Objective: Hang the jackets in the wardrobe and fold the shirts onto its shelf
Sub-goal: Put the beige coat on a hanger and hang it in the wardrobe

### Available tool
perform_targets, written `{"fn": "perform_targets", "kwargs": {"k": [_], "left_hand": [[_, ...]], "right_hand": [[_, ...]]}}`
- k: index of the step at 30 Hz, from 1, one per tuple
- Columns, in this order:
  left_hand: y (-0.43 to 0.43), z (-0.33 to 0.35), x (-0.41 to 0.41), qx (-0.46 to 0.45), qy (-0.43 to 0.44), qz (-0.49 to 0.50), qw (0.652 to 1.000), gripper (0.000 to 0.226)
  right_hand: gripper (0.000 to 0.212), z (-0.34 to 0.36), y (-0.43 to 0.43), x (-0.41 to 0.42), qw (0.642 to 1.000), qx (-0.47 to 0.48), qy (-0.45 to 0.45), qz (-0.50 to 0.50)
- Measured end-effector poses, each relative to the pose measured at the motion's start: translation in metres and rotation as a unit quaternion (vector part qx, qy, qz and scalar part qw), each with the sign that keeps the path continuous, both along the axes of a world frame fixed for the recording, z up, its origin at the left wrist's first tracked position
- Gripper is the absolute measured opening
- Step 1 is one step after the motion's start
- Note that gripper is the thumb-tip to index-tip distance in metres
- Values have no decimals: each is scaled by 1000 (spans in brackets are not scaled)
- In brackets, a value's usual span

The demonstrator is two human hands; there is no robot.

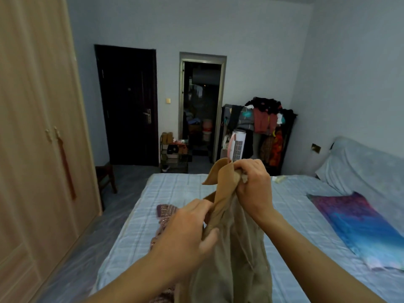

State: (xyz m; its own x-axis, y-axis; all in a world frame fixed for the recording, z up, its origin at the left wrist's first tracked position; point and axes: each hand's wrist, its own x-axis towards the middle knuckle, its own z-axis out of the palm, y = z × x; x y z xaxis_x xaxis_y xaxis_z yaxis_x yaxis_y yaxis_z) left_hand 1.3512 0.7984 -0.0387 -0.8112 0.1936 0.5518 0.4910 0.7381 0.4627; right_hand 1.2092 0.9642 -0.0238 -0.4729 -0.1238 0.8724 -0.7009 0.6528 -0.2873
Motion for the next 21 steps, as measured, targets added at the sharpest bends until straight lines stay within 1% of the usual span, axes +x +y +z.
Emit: {"fn": "perform_targets", "kwargs": {"k": [3,7,9,12,18,21], "left_hand": [[5,-1,-8,28,21,23,999,15],[-6,8,-26,22,66,78,995,22],[-15,19,-34,30,93,89,991,24],[-24,39,-41,31,128,96,987,19],[-46,68,-55,-16,220,121,968,21],[-55,73,-57,-31,246,133,960,20]], "right_hand": [[28,5,8,-1,1000,12,-4,-12],[23,22,21,2,999,20,11,-43],[22,33,25,4,998,21,22,-50],[21,49,29,3,1000,14,9,-17],[15,66,37,2,999,39,-4,30],[21,74,41,3,994,72,-38,67]]}}
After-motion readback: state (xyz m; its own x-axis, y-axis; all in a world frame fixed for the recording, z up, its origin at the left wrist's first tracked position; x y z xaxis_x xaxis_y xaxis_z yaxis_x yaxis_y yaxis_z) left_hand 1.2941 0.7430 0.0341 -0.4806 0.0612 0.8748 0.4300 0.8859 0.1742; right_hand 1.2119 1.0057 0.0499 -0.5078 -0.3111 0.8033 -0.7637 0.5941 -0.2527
